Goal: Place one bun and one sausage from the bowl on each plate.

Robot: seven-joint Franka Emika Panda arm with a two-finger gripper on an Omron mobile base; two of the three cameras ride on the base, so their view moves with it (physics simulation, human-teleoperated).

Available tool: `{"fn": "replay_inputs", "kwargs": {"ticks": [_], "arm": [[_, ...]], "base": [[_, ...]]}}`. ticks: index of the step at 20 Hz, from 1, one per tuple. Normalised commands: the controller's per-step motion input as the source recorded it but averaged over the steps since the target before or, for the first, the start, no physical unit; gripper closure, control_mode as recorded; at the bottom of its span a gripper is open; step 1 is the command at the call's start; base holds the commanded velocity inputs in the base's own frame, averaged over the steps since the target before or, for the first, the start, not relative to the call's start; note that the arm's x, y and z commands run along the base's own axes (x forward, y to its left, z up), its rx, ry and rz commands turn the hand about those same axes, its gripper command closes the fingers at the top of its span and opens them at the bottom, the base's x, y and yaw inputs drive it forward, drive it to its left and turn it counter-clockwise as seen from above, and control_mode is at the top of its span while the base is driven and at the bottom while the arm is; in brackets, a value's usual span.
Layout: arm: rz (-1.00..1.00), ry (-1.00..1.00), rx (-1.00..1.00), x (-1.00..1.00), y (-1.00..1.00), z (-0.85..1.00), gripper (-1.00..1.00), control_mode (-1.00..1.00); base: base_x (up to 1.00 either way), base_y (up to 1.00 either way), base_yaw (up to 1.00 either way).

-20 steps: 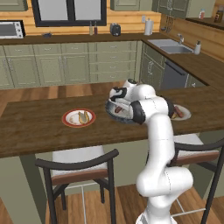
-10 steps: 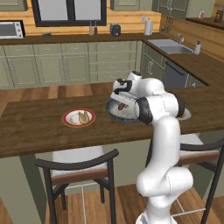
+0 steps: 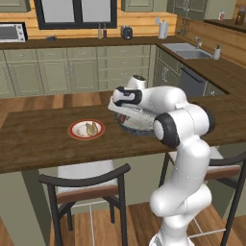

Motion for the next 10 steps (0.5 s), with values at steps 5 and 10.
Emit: {"fn": "replay_inputs", "kwargs": {"ticks": [5,10], "arm": [[0.11,0.1,-0.04,0.14,1.0,0.16,1.0,-1.0],[0.15,0.09,-0.05,0.45,0.93,0.0,1.0,-1.0]], "base": [[0.0,0.0,0.0],[0.0,0.0,0.0]]}}
